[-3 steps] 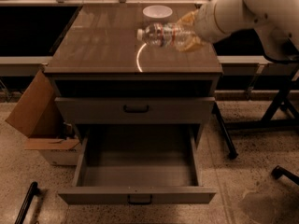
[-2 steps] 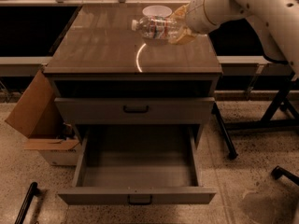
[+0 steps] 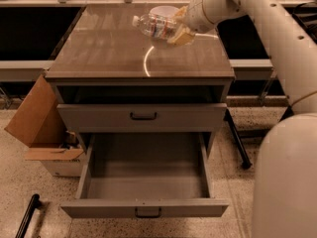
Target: Pick water bottle from middle drawer and place on counter
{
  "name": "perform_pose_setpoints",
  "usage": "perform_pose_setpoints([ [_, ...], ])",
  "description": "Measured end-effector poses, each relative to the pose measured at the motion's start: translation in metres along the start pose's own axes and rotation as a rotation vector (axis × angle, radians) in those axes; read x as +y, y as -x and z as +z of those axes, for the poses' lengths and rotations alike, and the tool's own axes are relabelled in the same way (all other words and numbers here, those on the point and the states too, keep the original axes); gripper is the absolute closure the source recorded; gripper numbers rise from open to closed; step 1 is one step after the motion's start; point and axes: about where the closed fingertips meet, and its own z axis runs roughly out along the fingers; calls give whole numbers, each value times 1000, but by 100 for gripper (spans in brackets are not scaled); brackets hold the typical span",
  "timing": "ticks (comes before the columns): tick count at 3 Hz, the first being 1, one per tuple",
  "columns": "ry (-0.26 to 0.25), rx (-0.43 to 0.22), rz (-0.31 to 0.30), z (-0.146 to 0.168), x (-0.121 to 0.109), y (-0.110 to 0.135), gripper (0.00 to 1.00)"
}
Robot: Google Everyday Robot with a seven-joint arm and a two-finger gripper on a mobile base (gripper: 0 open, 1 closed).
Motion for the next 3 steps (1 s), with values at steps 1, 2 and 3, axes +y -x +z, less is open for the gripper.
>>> perform_pose_setpoints([
  [1, 40, -9, 52, 21, 0, -6, 61],
  [2, 67, -12, 82, 36, 0, -10, 38],
  [3, 78, -10, 102, 46, -1, -13, 15],
])
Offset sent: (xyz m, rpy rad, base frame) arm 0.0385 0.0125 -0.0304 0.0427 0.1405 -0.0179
